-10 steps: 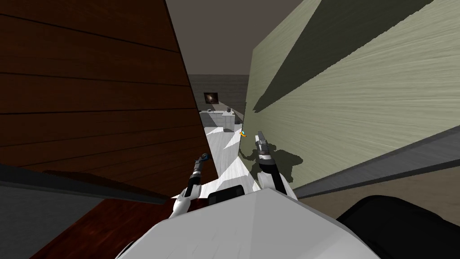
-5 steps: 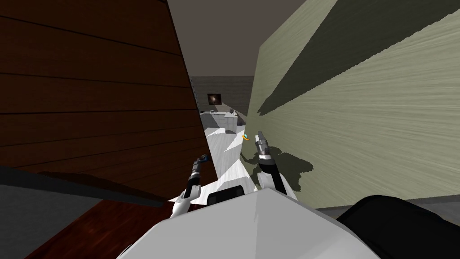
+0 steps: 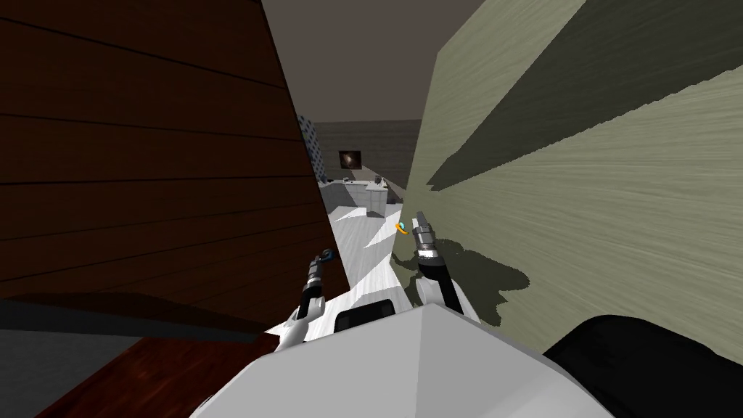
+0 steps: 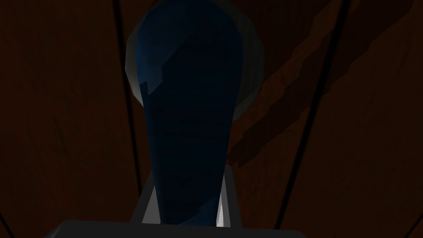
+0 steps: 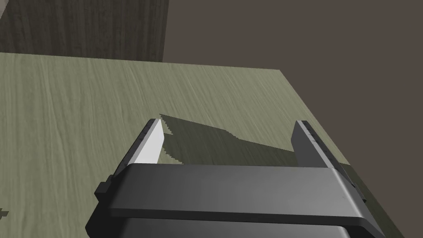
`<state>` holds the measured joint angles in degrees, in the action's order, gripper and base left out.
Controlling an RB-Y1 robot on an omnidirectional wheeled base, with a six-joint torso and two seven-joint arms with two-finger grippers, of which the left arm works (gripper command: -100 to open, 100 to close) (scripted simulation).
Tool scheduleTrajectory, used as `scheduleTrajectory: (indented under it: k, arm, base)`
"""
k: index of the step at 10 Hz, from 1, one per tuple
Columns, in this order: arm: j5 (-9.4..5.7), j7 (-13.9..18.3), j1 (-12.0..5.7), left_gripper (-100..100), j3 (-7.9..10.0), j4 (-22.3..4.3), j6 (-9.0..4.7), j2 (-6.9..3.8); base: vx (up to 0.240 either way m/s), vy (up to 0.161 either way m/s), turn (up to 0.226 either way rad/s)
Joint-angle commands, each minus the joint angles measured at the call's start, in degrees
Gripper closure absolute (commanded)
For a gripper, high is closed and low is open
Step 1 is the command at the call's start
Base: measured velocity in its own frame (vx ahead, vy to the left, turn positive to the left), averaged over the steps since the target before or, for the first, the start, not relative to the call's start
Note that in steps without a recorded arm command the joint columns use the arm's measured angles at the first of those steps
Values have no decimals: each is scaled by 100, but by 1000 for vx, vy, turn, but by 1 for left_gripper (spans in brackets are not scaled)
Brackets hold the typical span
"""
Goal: Push the door open
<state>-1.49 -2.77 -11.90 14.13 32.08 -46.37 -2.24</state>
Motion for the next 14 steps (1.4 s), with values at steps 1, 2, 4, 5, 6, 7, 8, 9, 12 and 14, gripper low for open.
scheduleTrajectory:
  k: [1,2,4,5,6,7,8,9,12,14]
  arm:
    - [-48,-73,4,100,90,68,-12,56]
    - [-72,-105,1,100,131,66,-13,93]
    - [-125,-177,-5,100,225,62,-15,187]
    - [-121,-159,64,100,230,117,30,127]
    - [-175,-250,53,100,333,133,12,32]
    - [-196,-293,47,100,374,136,4,14]
    - [-221,-340,41,100,421,139,-5,5]
    - [-247,-392,35,100,471,143,-15,10]
    - [-329,-552,15,100,627,155,-46,116]
    - [-378,-648,3,100,721,162,-64,251]
  base:
    - [189,-73,80]
    - [188,-72,89]
    - [180,-80,91]
    - [79,-21,51]
    - [114,14,57]
    - [199,-17,48]
    - [196,-21,58]
    - [162,-11,69]
    - [198,-10,60]
    - [195,-16,73]
